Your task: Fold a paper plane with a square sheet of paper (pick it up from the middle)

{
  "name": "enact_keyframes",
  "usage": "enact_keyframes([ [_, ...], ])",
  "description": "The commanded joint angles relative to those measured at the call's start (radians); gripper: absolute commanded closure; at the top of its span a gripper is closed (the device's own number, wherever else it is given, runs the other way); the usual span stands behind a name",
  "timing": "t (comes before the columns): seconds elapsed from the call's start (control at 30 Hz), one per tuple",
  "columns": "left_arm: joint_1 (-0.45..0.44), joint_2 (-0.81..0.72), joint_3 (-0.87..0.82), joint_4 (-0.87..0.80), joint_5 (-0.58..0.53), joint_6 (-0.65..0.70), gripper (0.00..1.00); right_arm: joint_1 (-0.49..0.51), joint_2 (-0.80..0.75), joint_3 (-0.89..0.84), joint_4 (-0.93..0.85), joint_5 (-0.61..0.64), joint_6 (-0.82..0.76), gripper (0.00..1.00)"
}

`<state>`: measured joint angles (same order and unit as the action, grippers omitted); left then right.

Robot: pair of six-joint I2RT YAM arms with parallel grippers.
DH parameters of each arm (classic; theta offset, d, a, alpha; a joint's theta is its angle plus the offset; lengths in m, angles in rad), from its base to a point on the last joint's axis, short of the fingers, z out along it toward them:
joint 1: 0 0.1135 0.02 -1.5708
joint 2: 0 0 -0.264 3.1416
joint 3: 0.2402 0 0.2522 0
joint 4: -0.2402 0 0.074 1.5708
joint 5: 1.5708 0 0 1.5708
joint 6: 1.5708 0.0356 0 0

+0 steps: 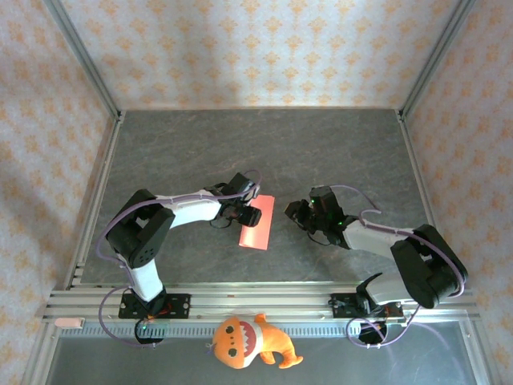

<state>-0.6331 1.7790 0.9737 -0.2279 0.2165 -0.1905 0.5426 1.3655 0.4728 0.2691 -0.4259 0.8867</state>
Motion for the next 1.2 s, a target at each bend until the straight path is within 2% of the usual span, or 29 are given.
enact_keyframes([
  [0.0,0.01,0.092,-0.031,0.032,-0.041,0.049,0.4,0.005,-0.005,-0.014,0.013,0.009,0.001,0.74],
  [0.37,0.015,0.105,-0.024,0.021,-0.053,0.089,0.39,0.005,0.0,-0.016,0.019,0.003,0.003,0.73],
  [0.93,0.037,0.118,-0.007,0.021,0.009,0.12,0.37,0.005,0.002,-0.021,0.035,-0.015,0.0,0.73],
  [1.17,0.038,0.121,-0.002,0.013,-0.005,0.119,0.37,0.005,0.006,-0.019,0.037,-0.021,0.0,0.73],
])
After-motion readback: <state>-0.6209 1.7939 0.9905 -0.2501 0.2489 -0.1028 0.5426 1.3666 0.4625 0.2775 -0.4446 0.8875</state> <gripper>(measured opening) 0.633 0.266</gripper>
